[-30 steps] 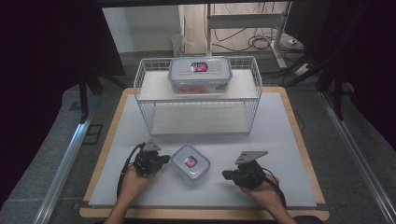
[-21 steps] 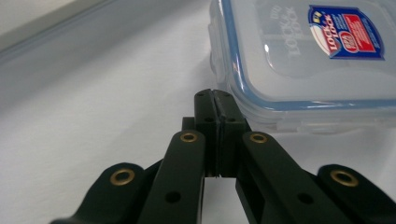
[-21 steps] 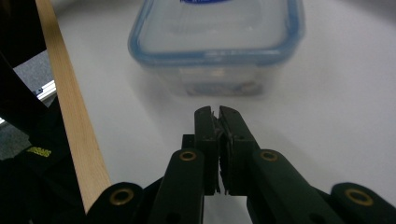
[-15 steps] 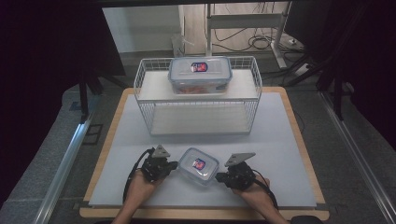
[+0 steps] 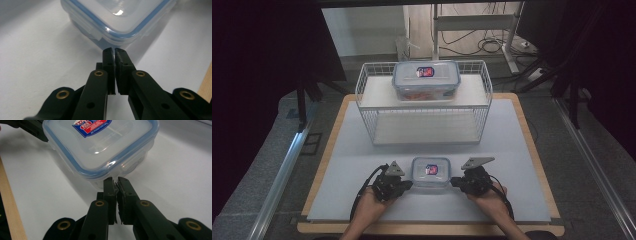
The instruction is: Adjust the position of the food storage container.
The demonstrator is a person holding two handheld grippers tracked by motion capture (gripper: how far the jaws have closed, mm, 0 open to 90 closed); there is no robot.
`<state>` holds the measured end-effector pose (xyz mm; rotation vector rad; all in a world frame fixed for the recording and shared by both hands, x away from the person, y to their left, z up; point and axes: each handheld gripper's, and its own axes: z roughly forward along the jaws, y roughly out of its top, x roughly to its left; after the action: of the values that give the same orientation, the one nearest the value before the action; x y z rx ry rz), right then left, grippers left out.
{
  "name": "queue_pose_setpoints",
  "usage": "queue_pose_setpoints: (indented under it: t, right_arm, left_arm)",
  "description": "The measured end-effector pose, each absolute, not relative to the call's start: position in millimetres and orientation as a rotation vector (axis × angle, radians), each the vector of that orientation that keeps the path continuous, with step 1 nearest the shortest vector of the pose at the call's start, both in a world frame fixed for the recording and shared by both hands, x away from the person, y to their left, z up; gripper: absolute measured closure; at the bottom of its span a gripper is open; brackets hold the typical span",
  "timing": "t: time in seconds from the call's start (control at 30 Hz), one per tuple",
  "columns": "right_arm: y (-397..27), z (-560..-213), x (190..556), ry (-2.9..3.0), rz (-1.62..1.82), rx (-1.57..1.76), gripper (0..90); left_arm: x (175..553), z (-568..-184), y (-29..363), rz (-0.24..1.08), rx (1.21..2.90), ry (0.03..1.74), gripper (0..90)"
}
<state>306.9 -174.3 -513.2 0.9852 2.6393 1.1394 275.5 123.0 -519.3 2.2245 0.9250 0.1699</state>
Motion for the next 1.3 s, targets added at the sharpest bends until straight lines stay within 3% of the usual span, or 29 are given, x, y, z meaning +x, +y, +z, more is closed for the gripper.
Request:
queue_pose_setpoints:
  t: [0.13,0.23,0.33,0.5,0.8,0.97,1.3]
  right_arm:
    - [-176.2,-512.8,308.3,2.640,1.142,0.975,83.6]
    - [-180.9,-508.7,308.2,2.631,1.139,0.955,80.1]
    - [-189.1,-501.6,306.7,2.596,1.158,0.917,74.9]
    - [-207.2,-495.4,304.2,2.550,1.164,0.876,58.9]
    - [-232.4,-498.6,307.7,2.473,1.191,0.889,23.2]
    - [-233.2,-502.5,311.4,2.460,1.193,0.908,10.8]
    - [-237.1,-506.7,314.5,2.476,1.187,0.947,8.2]
  left_arm:
    - [273.9,-517.3,128.9,0.170,2.202,0.943,86.2]
    - [270.6,-515.2,137.2,0.194,2.189,0.962,80.3]
    - [262.7,-511.9,146.7,0.255,2.164,0.981,63.6]
    - [254.0,-510.0,155.6,0.334,2.125,0.995,36.8]
    - [254.0,-515.1,166.7,0.399,2.115,1.002,7.7]
    - [255.2,-520.5,171.8,0.405,2.135,1.008,3.5]
    - [255.6,-520.1,177.9,0.450,2.065,1.009,2.0]
